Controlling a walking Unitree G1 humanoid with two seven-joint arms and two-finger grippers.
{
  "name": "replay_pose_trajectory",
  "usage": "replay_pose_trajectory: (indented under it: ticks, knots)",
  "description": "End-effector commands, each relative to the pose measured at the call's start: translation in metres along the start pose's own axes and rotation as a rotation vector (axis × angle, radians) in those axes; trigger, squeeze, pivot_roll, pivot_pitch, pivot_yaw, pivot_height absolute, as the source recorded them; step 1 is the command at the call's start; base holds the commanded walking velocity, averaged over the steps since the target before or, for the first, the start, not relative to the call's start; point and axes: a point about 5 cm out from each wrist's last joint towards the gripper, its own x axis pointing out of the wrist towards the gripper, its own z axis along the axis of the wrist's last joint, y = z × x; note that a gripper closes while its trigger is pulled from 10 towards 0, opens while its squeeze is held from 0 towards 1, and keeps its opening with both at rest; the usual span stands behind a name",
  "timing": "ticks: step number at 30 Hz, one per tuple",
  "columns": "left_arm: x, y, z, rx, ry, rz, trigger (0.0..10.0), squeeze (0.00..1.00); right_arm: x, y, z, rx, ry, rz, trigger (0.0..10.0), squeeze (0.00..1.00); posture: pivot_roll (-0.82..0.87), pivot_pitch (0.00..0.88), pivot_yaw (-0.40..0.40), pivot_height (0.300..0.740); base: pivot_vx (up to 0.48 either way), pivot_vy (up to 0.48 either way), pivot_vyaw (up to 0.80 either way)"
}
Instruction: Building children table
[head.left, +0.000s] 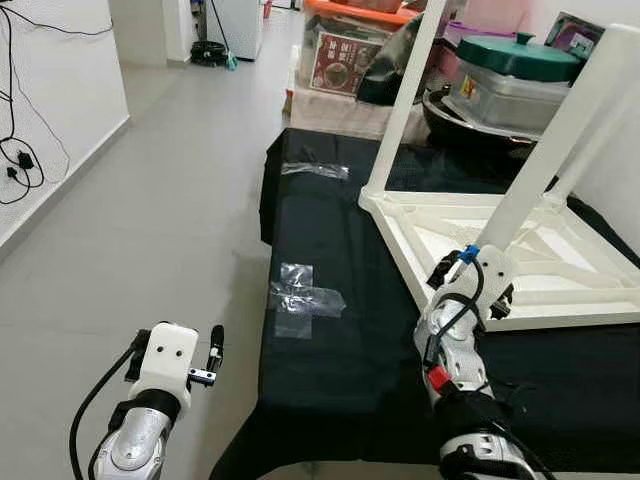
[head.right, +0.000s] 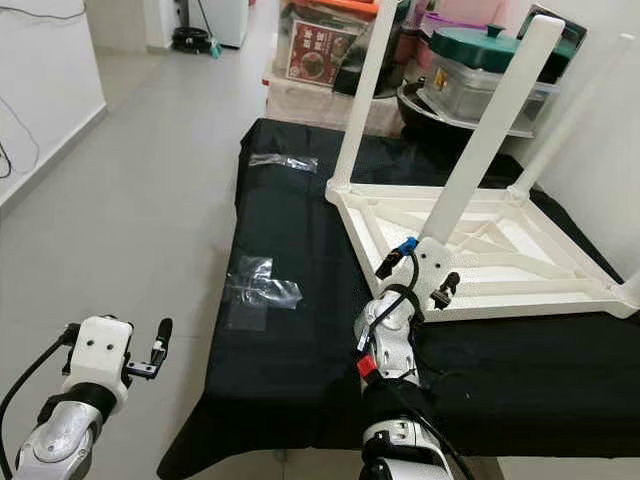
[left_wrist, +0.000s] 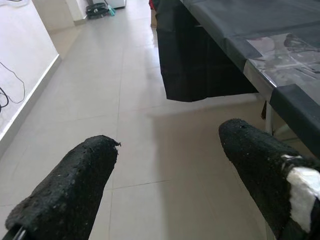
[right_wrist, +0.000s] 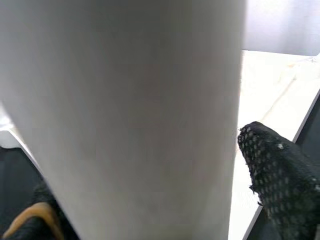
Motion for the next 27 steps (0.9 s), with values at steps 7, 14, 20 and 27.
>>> replay_pose_trajectory:
  ticks: [7,14,20,27]
  knots:
    - [0.0,-0.003,-0.004,0.007,0.014,-0.017,10.0,0.0,0.001,-0.004,0.015,0.059,-0.058,0.02,10.0,1.0,0.16,0.0,-0.149,0.74,0.0,0.0,0.0]
    - [0.0,-0.003,-0.005,0.006,0.014,-0.022,10.0,0.0,-0.001,-0.004,0.02,0.05,-0.092,0.055,10.0,1.0,0.16,0.0,-0.148,0.74,0.0,0.0,0.0]
    - [0.001,-0.004,-0.005,0.005,0.015,-0.023,10.0,0.0,0.0,-0.006,0.022,0.022,-0.099,0.092,10.0,1.0,0.15,0.0,-0.15,0.74,0.0,0.0,0.0]
    - [0.0,-0.005,-0.006,0.001,0.018,-0.026,10.0,0.0,0.004,-0.009,0.03,-0.025,-0.116,0.179,10.0,1.0,0.14,0.0,-0.151,0.74,0.0,0.0,0.0]
